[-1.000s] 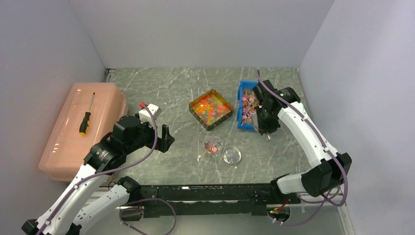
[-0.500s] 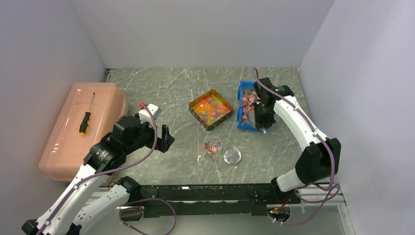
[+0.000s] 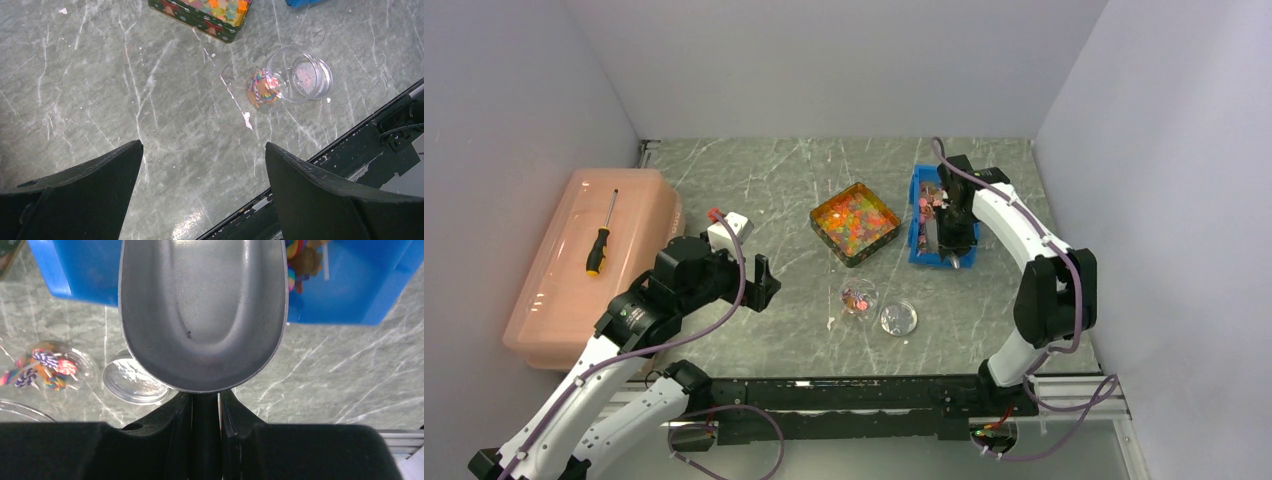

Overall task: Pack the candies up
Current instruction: Scoop the fake candies from the storage box.

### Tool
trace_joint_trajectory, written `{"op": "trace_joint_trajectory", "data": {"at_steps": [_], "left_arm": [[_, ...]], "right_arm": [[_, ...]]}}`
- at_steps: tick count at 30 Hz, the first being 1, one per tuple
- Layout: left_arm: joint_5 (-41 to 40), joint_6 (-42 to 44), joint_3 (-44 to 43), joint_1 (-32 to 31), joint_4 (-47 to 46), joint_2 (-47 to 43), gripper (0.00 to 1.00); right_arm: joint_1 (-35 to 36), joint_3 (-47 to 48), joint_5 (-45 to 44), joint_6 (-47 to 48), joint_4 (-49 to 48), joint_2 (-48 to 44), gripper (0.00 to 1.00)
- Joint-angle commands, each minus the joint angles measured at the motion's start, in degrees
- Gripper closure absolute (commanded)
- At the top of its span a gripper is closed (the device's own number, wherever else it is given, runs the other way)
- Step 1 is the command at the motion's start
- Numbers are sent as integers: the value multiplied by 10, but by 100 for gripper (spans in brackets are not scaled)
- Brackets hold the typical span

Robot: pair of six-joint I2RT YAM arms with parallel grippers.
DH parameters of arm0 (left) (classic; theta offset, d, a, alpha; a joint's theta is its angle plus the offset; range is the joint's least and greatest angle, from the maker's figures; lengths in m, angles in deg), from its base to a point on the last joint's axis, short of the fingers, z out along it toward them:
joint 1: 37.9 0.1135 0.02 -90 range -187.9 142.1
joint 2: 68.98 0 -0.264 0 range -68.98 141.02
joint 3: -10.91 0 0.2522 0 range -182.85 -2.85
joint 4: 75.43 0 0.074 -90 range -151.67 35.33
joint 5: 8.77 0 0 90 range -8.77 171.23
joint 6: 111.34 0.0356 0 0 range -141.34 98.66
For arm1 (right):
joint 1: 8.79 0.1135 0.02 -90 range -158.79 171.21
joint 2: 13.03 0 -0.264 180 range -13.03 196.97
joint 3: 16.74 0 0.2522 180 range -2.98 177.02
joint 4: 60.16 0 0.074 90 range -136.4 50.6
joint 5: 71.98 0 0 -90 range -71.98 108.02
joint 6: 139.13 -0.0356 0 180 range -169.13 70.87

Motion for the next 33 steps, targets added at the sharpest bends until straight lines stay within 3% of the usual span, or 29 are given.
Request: {"op": "trace_joint_trajectory", "data": {"at_steps": [1, 12, 25, 33], "left_arm": [[3, 0, 2, 1, -14, -9, 1], [-1, -1, 2, 0, -13, -6, 1], [-4, 0, 1, 0, -12, -1, 1], [-4, 0, 0, 2, -12, 3, 1]], "right_arm": [[-14, 26, 14, 7, -37, 18, 100], [-33, 44, 1, -5, -93, 72, 100], [-33, -26, -115, -64, -235, 56, 100], [-32, 0, -97, -43, -256, 93, 100]]}}
